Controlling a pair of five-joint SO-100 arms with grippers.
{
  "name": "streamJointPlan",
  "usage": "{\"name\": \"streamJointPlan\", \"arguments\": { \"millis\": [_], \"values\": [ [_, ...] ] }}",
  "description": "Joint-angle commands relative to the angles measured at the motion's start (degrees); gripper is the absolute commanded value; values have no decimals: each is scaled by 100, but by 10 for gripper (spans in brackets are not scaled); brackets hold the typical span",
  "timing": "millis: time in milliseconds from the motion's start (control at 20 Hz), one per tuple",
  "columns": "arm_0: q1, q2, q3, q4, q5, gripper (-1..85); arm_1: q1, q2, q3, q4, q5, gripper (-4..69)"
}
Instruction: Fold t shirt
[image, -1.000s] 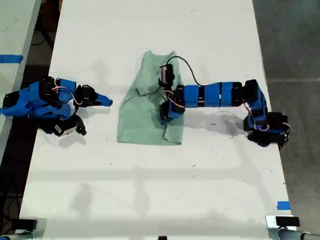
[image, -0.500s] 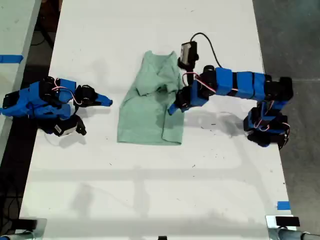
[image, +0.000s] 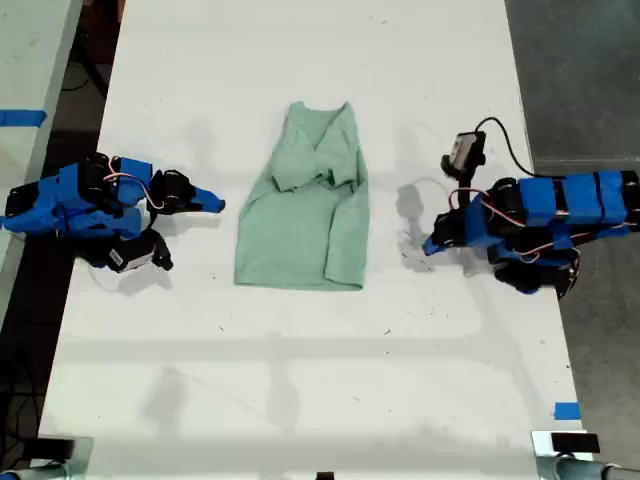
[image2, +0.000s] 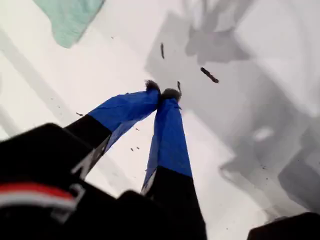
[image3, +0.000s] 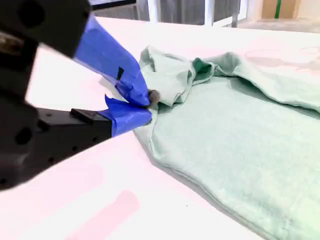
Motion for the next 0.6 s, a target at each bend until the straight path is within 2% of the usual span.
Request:
{"name": "streamJointPlan", "arguments": {
  "millis": [0, 150, 550],
  "values": [
    [0, 44, 35, 0, -79, 0, -105, 1441, 1169, -185, 141, 18],
    [9, 44, 35, 0, -88, 0, 88, 4087, 2452, 800, -114, 19],
    [18, 53, 44, 0, -88, 0, 141, 4025, 2479, 747, -70, 19]
  ]
}}
